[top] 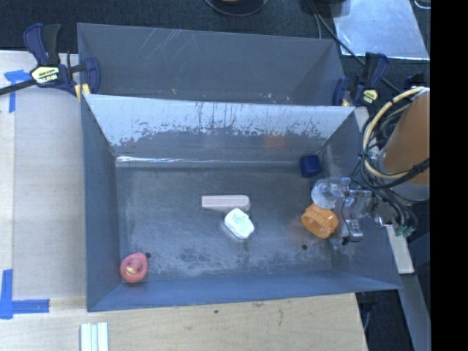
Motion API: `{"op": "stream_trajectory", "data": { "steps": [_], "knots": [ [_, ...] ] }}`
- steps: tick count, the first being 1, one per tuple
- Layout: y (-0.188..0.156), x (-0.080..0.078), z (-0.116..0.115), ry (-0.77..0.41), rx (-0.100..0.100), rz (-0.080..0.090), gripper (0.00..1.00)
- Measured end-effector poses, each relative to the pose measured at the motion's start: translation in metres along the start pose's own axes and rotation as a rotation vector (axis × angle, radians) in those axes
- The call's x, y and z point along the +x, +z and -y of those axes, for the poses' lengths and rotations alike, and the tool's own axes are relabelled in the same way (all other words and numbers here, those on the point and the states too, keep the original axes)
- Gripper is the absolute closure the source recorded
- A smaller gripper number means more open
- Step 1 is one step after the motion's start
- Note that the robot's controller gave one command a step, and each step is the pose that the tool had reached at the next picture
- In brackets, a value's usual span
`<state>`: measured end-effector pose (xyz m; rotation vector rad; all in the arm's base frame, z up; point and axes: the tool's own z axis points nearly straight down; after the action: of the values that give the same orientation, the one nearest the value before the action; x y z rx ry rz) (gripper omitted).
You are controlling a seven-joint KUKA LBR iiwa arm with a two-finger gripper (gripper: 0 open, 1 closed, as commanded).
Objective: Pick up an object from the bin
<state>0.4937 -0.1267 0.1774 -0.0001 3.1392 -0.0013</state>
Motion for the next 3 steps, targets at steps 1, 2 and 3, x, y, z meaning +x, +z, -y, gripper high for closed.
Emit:
{"op": "stream_trajectory", "data": {
  "steps": [1, 2, 3],
  "knots": [
    [0.106, -0.076, 0.016, 0.089, -0.012, -0.001, 0.0],
    [0.106, -0.067, 0.023, -0.163, -0.006, 0.006, 0.0],
    [0.106, -0.075, 0.011, 0.081, -0.021, -0.005, 0.0]
  ]
}}
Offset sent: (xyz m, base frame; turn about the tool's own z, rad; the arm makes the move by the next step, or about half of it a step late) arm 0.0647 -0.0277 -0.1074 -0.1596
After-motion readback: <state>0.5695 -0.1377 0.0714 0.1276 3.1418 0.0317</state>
